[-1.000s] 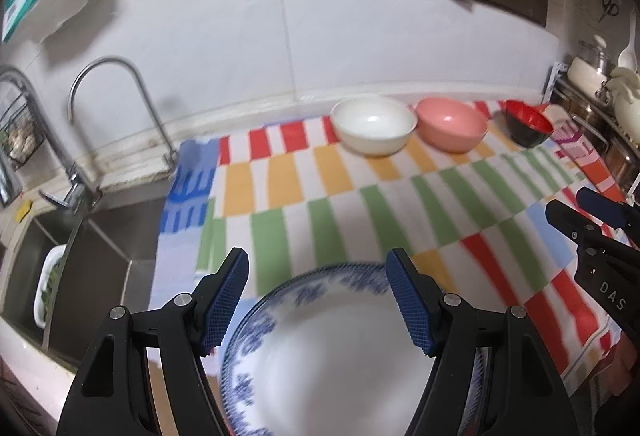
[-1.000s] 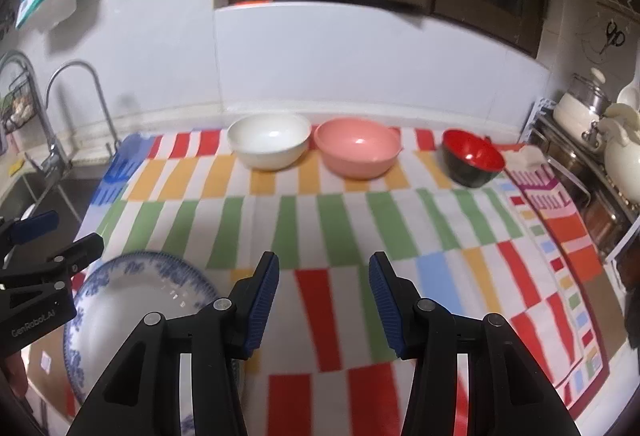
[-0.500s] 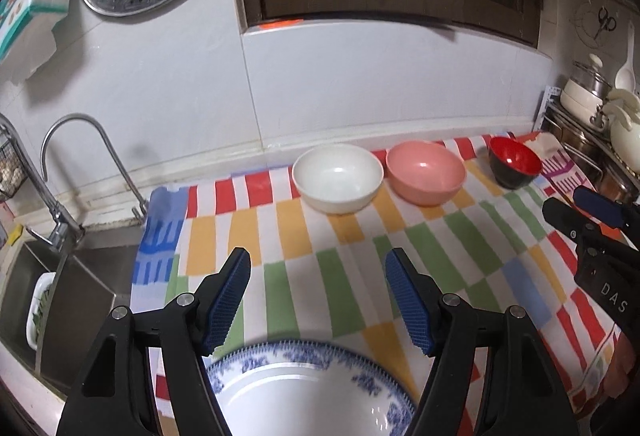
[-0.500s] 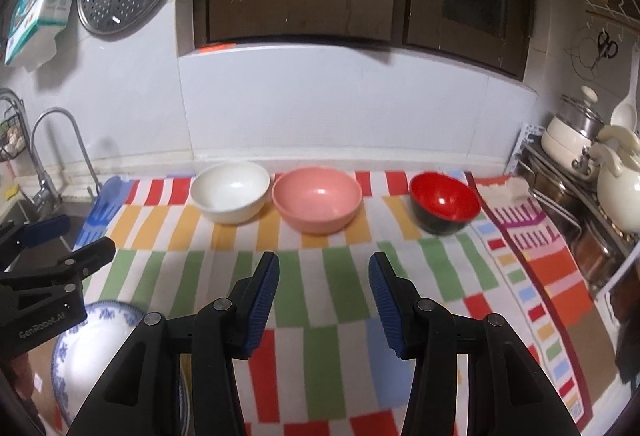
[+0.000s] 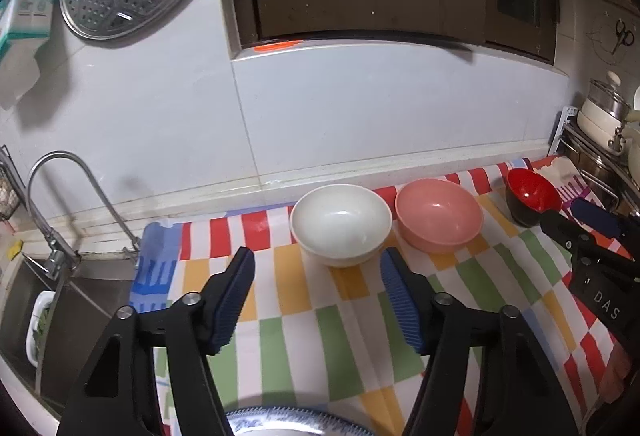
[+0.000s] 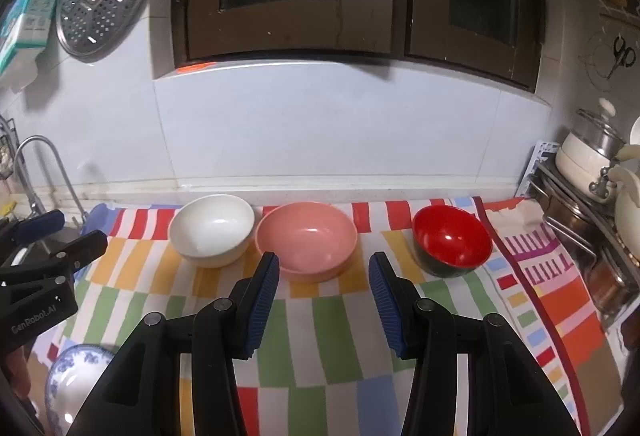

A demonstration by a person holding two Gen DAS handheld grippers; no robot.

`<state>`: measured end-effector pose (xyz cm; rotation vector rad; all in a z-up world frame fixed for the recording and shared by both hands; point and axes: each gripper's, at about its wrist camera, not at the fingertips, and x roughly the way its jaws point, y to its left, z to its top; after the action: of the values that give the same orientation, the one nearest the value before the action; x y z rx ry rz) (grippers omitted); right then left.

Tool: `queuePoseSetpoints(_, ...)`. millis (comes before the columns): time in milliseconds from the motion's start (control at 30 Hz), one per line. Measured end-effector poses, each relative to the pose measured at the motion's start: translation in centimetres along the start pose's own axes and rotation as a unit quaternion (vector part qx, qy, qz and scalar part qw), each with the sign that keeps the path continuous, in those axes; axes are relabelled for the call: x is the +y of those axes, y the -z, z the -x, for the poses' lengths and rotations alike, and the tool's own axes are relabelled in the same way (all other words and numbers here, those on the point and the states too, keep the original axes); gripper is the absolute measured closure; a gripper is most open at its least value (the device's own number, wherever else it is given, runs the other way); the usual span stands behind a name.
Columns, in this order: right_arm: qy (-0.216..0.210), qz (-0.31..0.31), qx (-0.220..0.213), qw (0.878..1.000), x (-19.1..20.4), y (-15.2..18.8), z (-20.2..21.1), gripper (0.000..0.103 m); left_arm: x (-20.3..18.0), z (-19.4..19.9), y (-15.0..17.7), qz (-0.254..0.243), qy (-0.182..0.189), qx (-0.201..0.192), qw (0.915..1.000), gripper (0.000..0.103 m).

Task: Organize plates and bowls
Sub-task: 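Move both grippers to the pink bowl by the wall, then close both grippers on the pink bowl rim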

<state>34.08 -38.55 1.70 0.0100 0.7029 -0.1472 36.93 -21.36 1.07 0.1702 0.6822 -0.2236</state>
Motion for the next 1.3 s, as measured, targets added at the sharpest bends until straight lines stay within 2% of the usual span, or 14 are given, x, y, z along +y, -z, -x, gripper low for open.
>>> queuePoseSetpoints(300,-0.031,-0.008,0.031,0.999,-2.1,-1.0,-4.5,0.055,-2.7,-3.9,-1.3,0.011,0.031,0.03,0.999,0.051)
queuePoseSetpoints(500,-0.04,-0.01,0.059,0.997,-4.2,-1.3,-8.4,0.055,-4.9,-7.2,-1.8,0.019,0.053,0.064,0.9964,0.058)
queuePoseSetpoints(733,-0.052,-0.01,0.086,0.995,-5.7,-1.3,-12.5,0.057,-7.6,-11.3,-1.9,0.018,0.065,0.097,0.993,0.061)
queuePoseSetpoints(1033,-0.075,-0.003,0.114,0.991,-5.4,-0.8,-16.5,0.064,-9.8,-15.9,-1.1,0.024,0.073,0.143,0.9867,0.065)
queuePoseSetpoints(1300,-0.093,-0.015,0.139,0.986,-5.5,-0.4,-19.1,0.071,-10.5,-17.7,-1.0,0.024,0.076,0.154,0.9848,0.065)
